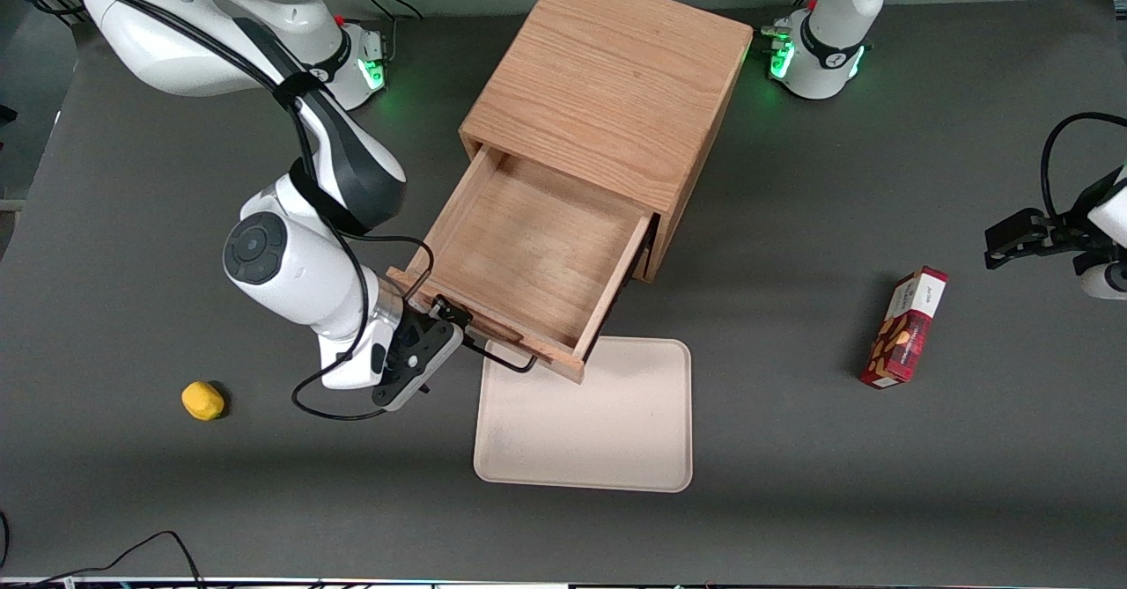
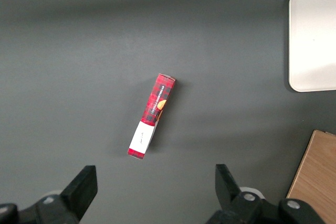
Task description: Open upper drawer
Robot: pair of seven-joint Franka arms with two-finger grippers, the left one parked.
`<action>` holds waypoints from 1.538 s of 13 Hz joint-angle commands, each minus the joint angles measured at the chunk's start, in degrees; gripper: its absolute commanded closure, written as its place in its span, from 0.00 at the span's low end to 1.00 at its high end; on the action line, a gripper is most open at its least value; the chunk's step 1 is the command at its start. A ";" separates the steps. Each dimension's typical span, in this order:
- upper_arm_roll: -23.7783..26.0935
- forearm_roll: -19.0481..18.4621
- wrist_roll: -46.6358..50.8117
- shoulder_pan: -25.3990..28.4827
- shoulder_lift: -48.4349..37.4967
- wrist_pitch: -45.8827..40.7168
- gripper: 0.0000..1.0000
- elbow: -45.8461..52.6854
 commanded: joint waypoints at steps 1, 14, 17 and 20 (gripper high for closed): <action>-1.00 4.62 8.49 0.71 -1.29 -6.59 0.00 4.67; -21.10 3.92 25.58 -0.52 -36.96 -32.02 0.00 -7.95; -26.90 3.92 25.58 -0.60 -41.54 -29.74 0.00 -11.48; -32.09 4.70 18.42 -0.69 -41.55 -29.91 0.00 -11.48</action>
